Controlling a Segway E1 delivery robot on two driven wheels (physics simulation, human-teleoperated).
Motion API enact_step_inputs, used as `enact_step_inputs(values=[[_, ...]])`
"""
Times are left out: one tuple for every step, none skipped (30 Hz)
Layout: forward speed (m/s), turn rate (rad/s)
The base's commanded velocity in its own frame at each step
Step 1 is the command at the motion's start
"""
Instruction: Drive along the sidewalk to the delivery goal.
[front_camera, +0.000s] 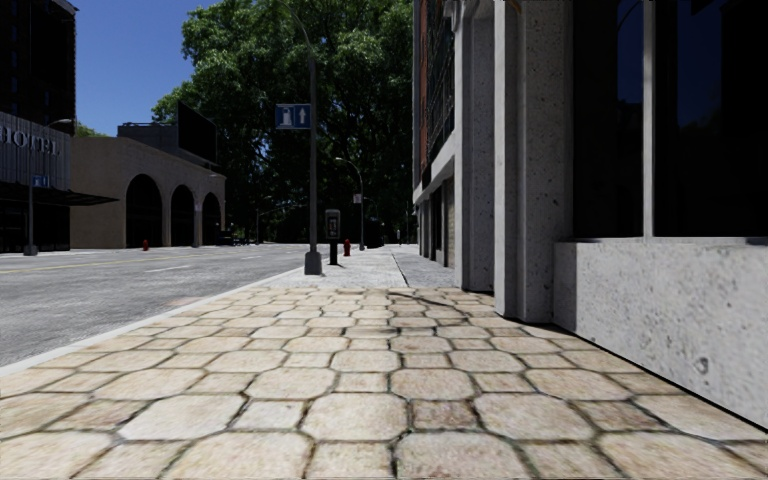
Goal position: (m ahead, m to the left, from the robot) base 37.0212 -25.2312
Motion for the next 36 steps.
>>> enact_step_inputs(values=[[2.00, 0.00], [2.00, 0.00], [2.00, 0.00], [2.00, 0.00], [2.00, 0.00], [2.00, 0.00], [2.00, 0.00], [2.00, 0.00], [2.00, 0.00], [2.00, 0.00], [2.00, 0.00], [2.00, 0.00], [2.00, 0.00], [2.00, 0.00], [2.00, 0.00], [2.00, 0.00], [2.00, 0.00], [2.00, 0.00], [2.00, 0.00], [2.00, 0.00], [2.00, 0.00], [2.00, 0.00], [2.00, 0.00], [2.00, 0.00], [2.00, 0.00], [2.00, 0.00], [2.00, 0.00], [2.00, 0.00], [2.00, 0.00], [2.00, 0.00], [2.00, 0.00], [2.00, 0.00], [2.00, 0.00], [2.00, 0.00], [2.00, 0.00], [2.00, 0.00]])
